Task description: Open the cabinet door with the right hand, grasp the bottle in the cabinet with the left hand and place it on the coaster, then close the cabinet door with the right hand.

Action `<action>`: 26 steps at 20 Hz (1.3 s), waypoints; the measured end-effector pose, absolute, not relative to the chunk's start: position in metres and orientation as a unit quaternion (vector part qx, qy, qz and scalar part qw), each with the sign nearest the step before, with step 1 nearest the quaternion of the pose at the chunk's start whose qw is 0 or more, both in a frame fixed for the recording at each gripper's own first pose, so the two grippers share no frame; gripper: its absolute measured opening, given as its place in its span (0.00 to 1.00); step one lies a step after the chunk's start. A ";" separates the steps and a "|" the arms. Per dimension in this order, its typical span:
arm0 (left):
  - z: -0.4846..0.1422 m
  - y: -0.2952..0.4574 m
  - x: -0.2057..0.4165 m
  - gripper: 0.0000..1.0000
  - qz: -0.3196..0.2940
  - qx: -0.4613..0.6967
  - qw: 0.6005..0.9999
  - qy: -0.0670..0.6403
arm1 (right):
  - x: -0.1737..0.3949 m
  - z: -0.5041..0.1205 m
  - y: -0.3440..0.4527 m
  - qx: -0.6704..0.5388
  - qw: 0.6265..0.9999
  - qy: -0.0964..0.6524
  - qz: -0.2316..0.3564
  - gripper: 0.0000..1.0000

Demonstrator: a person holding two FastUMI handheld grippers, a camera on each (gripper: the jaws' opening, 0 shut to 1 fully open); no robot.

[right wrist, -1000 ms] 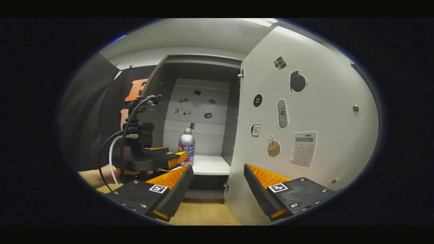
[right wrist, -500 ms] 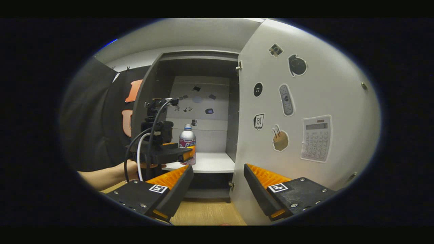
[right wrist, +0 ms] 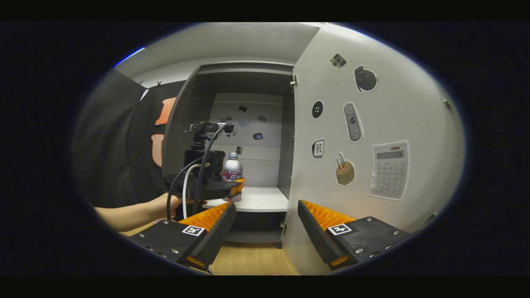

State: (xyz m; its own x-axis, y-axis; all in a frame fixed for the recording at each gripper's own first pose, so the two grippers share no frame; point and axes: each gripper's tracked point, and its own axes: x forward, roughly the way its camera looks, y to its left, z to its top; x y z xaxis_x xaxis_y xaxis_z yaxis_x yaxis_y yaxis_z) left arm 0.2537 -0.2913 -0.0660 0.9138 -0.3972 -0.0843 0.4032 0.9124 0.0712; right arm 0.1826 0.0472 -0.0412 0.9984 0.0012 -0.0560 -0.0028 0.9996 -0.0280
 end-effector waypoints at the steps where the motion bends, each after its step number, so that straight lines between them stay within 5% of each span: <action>1: -0.066 -0.292 0.254 0.85 -0.206 0.045 0.977 0.035 | 0.182 -0.041 0.047 -0.014 1.000 0.027 0.001 0.92; 20: -0.021 -0.223 0.140 0.81 -0.149 0.016 0.989 -0.015 | 0.133 -0.029 0.061 -0.008 0.997 0.010 0.076 0.92; 26: -0.023 -0.187 0.104 0.81 -0.153 0.003 0.988 -0.019 | 0.119 -0.019 0.074 -0.016 0.999 -0.004 0.045 0.92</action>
